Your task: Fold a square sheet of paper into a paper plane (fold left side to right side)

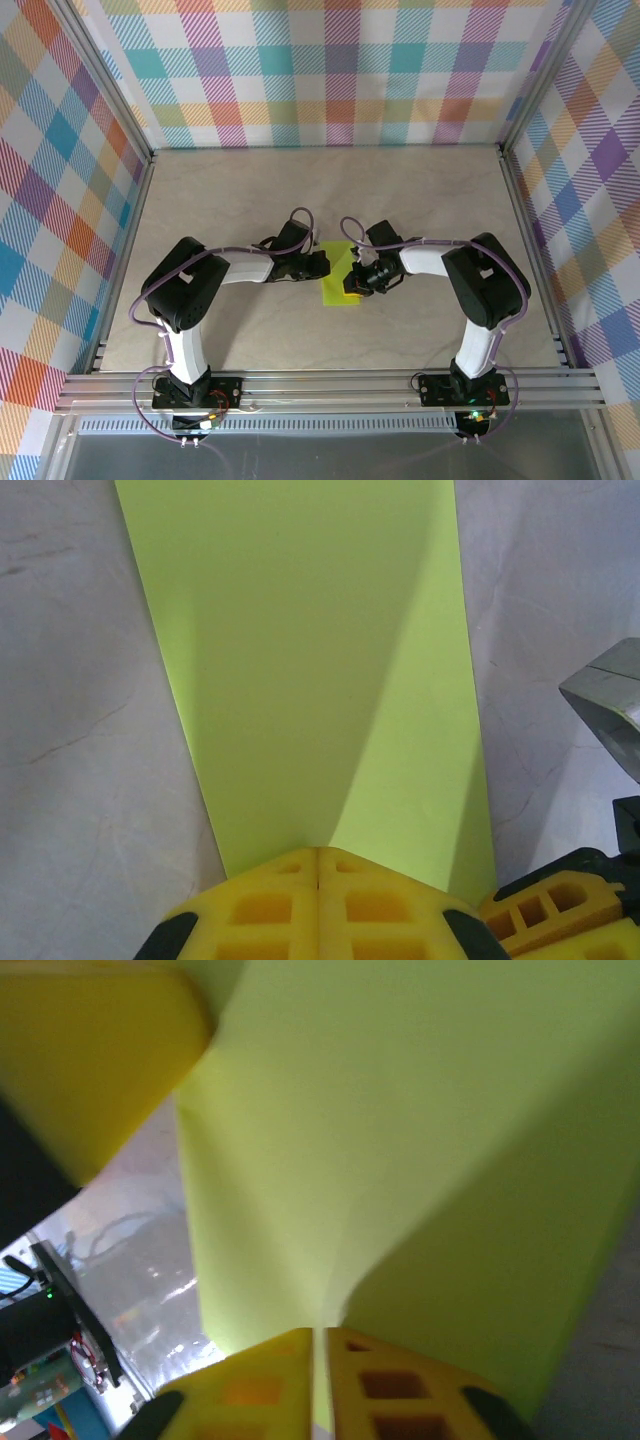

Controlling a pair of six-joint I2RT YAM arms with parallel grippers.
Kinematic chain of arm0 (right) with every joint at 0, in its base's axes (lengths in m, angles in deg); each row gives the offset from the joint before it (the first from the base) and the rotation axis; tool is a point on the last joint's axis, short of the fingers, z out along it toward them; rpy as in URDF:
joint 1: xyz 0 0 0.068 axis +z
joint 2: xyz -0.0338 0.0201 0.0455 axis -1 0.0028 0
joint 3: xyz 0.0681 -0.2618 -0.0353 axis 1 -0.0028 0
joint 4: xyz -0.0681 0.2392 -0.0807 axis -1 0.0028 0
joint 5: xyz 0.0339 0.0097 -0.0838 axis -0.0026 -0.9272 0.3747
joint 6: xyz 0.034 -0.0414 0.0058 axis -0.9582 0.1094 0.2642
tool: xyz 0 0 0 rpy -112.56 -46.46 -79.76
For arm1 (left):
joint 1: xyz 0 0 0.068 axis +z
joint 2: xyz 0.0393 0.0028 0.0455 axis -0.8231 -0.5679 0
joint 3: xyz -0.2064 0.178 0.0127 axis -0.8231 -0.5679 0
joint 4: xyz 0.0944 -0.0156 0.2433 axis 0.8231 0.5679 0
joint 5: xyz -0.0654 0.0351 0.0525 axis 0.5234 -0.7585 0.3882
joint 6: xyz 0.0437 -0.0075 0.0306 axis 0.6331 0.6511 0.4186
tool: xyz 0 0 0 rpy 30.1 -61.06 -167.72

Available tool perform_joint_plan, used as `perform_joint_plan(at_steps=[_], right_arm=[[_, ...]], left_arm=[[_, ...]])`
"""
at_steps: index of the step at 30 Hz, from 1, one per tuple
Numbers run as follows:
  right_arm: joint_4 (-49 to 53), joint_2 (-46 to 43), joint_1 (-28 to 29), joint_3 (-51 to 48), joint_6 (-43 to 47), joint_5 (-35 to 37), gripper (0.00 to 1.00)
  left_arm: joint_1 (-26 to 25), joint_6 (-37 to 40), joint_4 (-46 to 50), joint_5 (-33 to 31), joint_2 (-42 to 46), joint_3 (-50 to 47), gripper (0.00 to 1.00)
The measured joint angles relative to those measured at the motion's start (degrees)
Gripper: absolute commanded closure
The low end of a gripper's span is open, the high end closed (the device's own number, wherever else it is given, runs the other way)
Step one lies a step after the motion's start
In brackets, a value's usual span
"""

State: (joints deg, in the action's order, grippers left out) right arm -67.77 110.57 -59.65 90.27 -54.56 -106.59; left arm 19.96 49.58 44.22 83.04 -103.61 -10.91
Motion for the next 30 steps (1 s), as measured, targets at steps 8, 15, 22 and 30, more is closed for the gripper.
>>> perform_joint_plan(at_steps=[8,15,22,30], right_arm=[[4.63,-9.14,-4.63,-1.05,0.46,-0.31,0.60],[7.26,-10.34,-6.10,-3.96,1.90,-1.25,0.58],[6.97,-6.38,-5.07,-4.98,1.46,-3.63,0.58],[3.96,-5.09,-4.63,-5.18,-0.07,-5.29,0.66]], left_arm=[[0.00,0.02,-1.73,1.51,0.24,-1.33,1.00],[0.00,0.02,-2.19,2.60,0.35,-1.81,1.00],[0.00,0.02,-2.60,2.84,0.37,-2.01,1.00],[0.00,0.02,-2.64,2.89,0.37,-2.05,1.00]])
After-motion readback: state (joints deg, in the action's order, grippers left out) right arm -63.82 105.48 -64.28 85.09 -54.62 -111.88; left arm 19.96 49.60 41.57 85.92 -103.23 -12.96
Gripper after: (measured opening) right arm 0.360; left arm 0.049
